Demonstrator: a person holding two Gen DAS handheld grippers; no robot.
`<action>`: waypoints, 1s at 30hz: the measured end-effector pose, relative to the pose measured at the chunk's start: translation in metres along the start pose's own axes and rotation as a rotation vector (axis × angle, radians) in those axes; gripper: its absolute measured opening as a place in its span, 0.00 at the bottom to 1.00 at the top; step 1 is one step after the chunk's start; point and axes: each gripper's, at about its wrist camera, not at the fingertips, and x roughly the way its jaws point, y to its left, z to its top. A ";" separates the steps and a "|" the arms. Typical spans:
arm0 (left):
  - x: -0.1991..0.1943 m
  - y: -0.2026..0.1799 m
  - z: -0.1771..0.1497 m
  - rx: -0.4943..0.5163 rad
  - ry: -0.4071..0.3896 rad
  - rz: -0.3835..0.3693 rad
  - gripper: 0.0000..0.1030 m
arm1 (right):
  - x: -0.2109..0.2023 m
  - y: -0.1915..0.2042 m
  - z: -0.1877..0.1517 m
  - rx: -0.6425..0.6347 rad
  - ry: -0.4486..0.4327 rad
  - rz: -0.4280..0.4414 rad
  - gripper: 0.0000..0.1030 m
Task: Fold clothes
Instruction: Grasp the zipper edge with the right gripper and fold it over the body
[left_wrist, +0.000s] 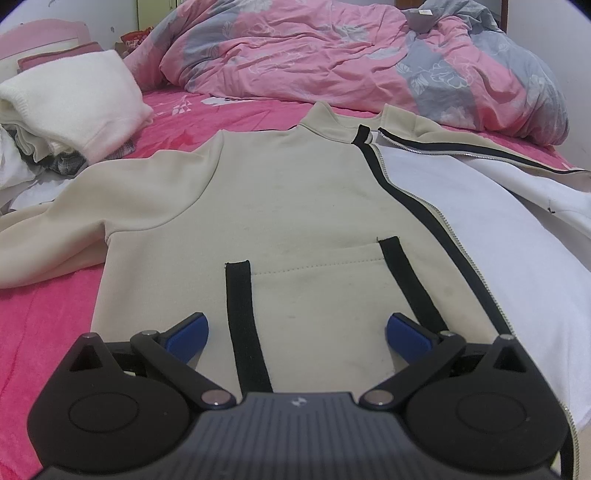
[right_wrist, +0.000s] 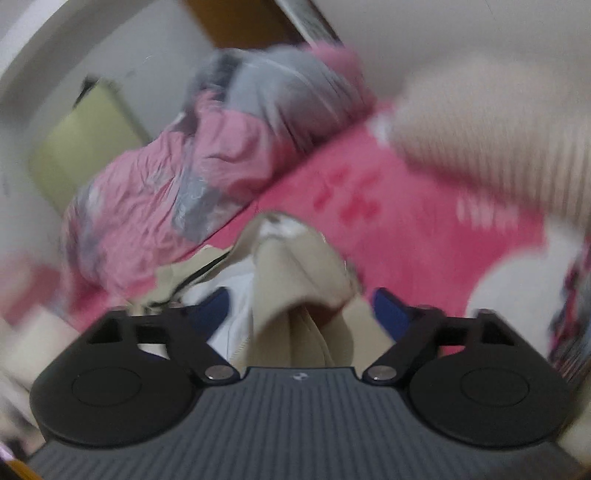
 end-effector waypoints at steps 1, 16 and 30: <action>0.000 0.000 0.000 0.002 0.001 -0.001 1.00 | 0.007 -0.012 0.001 0.075 0.030 0.029 0.63; 0.002 0.000 -0.001 0.008 -0.011 -0.010 1.00 | 0.017 0.009 0.001 0.088 0.003 0.214 0.07; 0.001 0.002 -0.004 0.006 -0.028 -0.023 1.00 | -0.007 0.134 -0.090 -0.555 0.197 0.422 0.06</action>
